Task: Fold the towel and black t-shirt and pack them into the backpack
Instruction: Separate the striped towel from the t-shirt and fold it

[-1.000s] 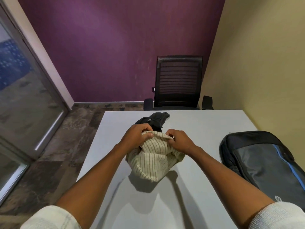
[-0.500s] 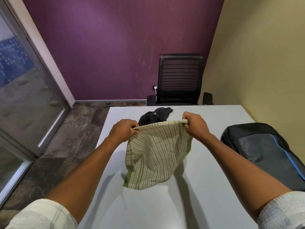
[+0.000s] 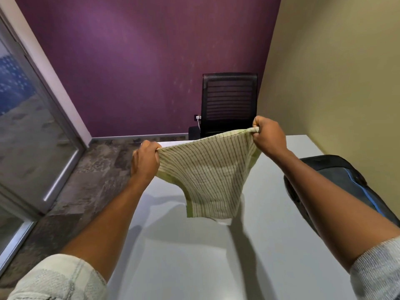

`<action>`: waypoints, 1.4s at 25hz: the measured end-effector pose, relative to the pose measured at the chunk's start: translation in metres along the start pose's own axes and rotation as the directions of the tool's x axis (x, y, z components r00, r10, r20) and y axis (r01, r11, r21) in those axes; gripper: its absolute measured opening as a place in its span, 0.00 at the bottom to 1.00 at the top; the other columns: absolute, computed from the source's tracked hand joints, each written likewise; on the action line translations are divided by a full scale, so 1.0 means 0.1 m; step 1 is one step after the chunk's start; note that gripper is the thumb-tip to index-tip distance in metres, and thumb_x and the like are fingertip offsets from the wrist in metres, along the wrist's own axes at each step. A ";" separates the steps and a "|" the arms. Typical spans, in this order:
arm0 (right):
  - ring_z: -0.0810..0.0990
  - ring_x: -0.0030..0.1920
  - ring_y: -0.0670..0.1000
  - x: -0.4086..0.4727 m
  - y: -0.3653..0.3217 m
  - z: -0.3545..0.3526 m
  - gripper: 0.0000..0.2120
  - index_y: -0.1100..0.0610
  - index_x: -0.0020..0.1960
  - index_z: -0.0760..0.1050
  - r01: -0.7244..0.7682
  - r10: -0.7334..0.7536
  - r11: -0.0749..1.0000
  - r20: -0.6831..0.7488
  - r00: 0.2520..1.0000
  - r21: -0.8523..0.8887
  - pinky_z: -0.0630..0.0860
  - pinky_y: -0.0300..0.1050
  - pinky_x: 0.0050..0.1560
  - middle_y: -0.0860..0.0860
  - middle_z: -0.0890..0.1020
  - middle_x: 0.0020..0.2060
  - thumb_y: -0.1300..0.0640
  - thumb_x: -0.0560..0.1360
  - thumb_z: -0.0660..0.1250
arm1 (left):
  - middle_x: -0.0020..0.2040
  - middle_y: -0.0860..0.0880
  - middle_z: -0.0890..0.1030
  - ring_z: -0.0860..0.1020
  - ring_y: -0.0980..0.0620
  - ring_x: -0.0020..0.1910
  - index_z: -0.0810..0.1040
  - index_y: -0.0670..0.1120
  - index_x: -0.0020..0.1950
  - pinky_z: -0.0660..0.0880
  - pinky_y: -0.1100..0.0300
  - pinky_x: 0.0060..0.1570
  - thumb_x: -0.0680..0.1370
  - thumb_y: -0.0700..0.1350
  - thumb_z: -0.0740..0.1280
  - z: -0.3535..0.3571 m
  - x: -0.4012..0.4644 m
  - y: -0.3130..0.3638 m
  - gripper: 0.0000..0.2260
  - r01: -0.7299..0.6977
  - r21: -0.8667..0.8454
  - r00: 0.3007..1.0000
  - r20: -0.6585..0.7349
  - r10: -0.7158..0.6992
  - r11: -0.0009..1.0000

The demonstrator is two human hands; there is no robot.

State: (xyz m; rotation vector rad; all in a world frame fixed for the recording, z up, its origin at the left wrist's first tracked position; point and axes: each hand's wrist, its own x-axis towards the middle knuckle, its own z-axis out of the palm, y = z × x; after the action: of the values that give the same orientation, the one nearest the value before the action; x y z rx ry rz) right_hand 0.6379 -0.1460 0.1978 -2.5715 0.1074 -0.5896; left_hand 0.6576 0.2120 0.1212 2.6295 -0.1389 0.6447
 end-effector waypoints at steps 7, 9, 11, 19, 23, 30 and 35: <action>0.71 0.33 0.47 0.02 -0.03 -0.20 0.13 0.52 0.37 0.68 -0.051 0.083 0.985 -0.192 0.978 0.166 0.68 0.44 0.31 0.48 0.75 0.33 0.68 0.72 0.64 | 0.42 0.53 0.80 0.74 0.52 0.41 0.80 0.46 0.47 0.69 0.49 0.53 0.75 0.40 0.64 -0.39 0.08 0.16 0.06 0.054 -0.181 0.962 -0.254 -0.099 0.982; 0.74 0.35 0.47 -0.13 0.12 -0.19 0.12 0.52 0.38 0.71 -0.065 0.090 0.973 -0.104 0.991 0.221 0.70 0.43 0.33 0.47 0.77 0.35 0.67 0.72 0.68 | 0.42 0.53 0.82 0.78 0.52 0.39 0.82 0.47 0.49 0.74 0.52 0.48 0.77 0.43 0.67 -0.46 -0.07 0.05 0.05 0.029 -0.284 0.978 -0.189 -0.086 0.958; 0.75 0.37 0.47 -0.41 0.35 -0.12 0.09 0.55 0.39 0.74 -0.107 0.103 0.960 0.029 0.994 0.258 0.70 0.42 0.35 0.49 0.79 0.37 0.64 0.72 0.73 | 0.40 0.50 0.83 0.78 0.55 0.37 0.83 0.45 0.48 0.76 0.61 0.39 0.77 0.42 0.71 -0.48 -0.32 -0.10 0.02 0.109 -0.424 0.989 -0.046 -0.142 0.899; 0.76 0.35 0.49 -2.08 1.31 0.34 0.13 0.52 0.37 0.79 -0.396 0.274 0.883 0.407 0.871 0.253 0.71 0.46 0.37 0.48 0.81 0.32 0.69 0.67 0.76 | 0.37 0.51 0.85 0.82 0.54 0.37 0.85 0.54 0.41 0.79 0.58 0.41 0.71 0.38 0.78 -0.04 -1.79 -0.82 0.11 0.427 -0.439 0.840 0.517 -0.167 0.790; 0.79 0.35 0.49 -2.73 1.39 0.46 0.09 0.58 0.39 0.79 -0.525 0.368 0.817 0.485 0.793 0.237 0.74 0.43 0.37 0.49 0.84 0.33 0.67 0.67 0.79 | 0.40 0.50 0.86 0.84 0.48 0.40 0.87 0.50 0.42 0.81 0.57 0.41 0.72 0.37 0.77 0.05 -2.24 -1.03 0.07 0.447 -0.356 0.732 0.673 -0.107 0.820; 0.81 0.36 0.51 -3.29 1.41 0.68 0.07 0.60 0.43 0.80 -0.596 0.372 0.772 0.604 0.705 0.220 0.79 0.44 0.39 0.53 0.85 0.37 0.71 0.71 0.73 | 0.40 0.51 0.86 0.84 0.48 0.40 0.86 0.48 0.46 0.80 0.61 0.38 0.75 0.41 0.75 0.03 -2.61 -1.43 0.02 0.480 -0.229 0.575 0.811 -0.107 0.847; 0.78 0.34 0.50 -3.33 1.30 0.73 0.02 0.61 0.46 0.78 -0.661 0.395 0.709 0.638 0.661 0.246 0.73 0.40 0.33 0.52 0.83 0.35 0.66 0.76 0.70 | 0.39 0.49 0.85 0.83 0.45 0.43 0.85 0.45 0.44 0.80 0.55 0.43 0.75 0.39 0.74 0.04 -2.65 -1.49 0.01 0.546 -0.292 0.656 0.732 -0.183 0.785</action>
State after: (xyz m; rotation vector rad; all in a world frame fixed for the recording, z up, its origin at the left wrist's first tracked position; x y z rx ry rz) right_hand 0.3722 -0.1664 -0.0518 -1.9715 0.4728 0.3385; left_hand 0.4528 0.3438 -0.0609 2.1397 0.0455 -0.4781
